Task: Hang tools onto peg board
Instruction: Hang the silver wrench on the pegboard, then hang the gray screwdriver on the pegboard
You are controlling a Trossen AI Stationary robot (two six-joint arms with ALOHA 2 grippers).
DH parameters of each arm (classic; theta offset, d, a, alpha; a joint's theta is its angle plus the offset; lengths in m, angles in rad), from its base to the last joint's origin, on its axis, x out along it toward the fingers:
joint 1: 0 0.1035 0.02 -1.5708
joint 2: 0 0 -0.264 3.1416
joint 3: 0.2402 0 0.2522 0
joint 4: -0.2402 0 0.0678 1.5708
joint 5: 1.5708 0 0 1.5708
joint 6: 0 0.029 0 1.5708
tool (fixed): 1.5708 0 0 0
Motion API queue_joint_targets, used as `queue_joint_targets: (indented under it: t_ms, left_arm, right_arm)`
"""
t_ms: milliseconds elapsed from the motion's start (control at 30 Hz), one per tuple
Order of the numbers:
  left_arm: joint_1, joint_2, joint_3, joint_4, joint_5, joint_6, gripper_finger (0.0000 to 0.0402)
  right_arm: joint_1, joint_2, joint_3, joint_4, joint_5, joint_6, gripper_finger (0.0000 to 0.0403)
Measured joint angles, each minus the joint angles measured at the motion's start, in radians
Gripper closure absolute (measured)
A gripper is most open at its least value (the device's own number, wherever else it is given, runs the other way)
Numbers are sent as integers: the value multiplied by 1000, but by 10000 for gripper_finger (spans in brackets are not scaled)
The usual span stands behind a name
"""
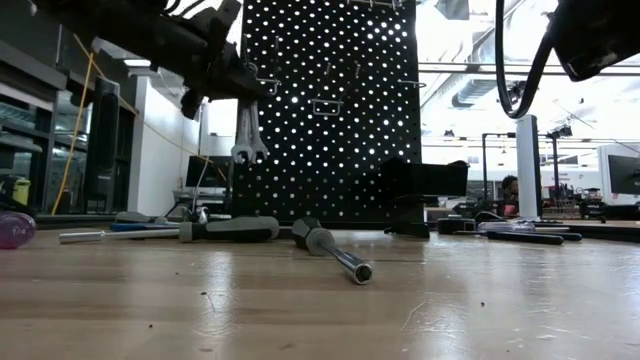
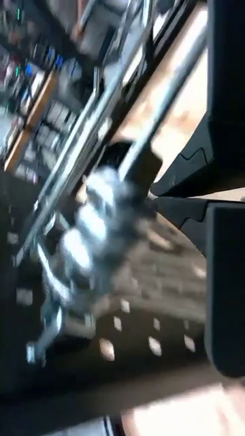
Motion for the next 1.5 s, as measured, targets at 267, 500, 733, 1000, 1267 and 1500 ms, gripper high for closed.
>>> queue_joint_targets:
  t_ms: [267,500,733,1000,1267,1500]
  left_arm:
    - [-48,-74,1,-178,247,-92,401]
    - [-180,-82,-22,-375,310,-181,402]
    - [-216,98,-17,-374,296,-162,388]
    - [-209,359,142,-444,213,10,284]
    - [-208,478,237,-581,111,42,212]
    - [-190,548,243,-616,126,-117,220]
  right_arm:
    - [1,0,4,10,-19,-4,253]
    - [1,0,4,10,-20,-4,253]
    - [-4,0,4,10,-11,-4,253]
    - [-5,0,4,10,-11,-4,253]
    - [-6,0,4,9,17,-4,253]
    - [-6,0,4,10,26,-4,253]
